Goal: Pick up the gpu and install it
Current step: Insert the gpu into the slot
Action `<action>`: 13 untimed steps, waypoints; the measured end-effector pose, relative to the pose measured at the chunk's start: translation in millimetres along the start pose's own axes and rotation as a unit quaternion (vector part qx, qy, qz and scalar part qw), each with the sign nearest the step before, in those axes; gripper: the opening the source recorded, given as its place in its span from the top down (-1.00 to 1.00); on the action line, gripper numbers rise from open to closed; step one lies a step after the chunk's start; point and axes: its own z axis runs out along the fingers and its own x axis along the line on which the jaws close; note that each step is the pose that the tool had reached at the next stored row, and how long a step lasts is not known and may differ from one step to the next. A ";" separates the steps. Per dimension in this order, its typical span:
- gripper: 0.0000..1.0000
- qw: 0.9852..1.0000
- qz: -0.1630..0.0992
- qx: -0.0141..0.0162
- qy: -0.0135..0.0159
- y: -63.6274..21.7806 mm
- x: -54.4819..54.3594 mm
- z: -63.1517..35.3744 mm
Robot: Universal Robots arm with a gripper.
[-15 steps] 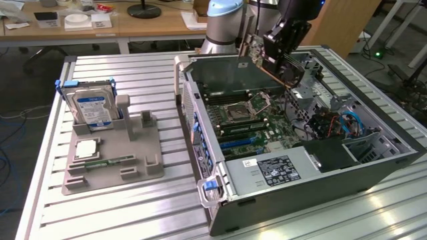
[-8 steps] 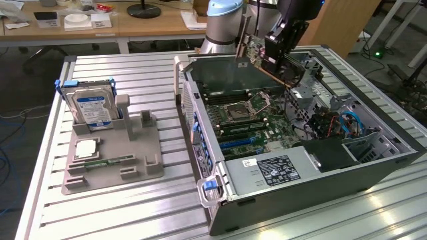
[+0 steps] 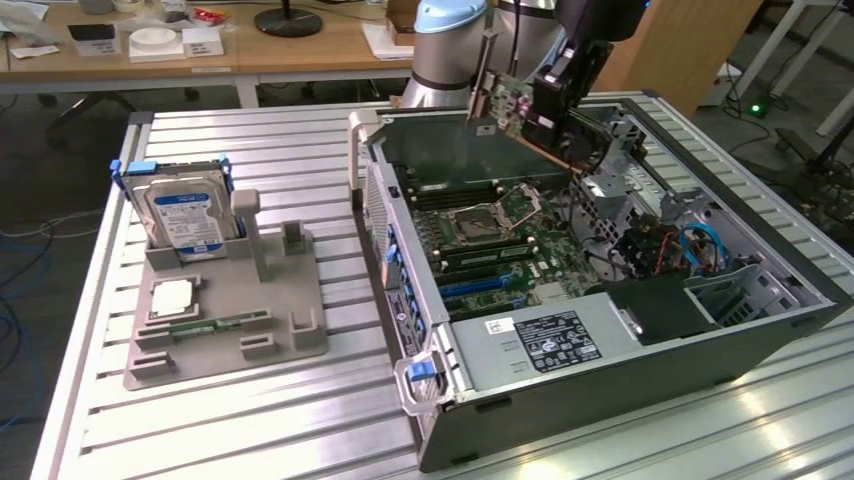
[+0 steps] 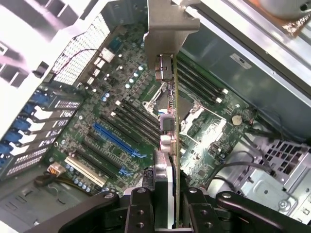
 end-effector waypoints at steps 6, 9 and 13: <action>0.44 0.999 -0.034 0.000 0.001 0.0 0.4 0.0; 0.44 0.999 -0.051 -0.001 0.002 0.0 0.6 0.0; 0.44 0.997 -0.074 -0.001 0.003 0.0 0.8 0.0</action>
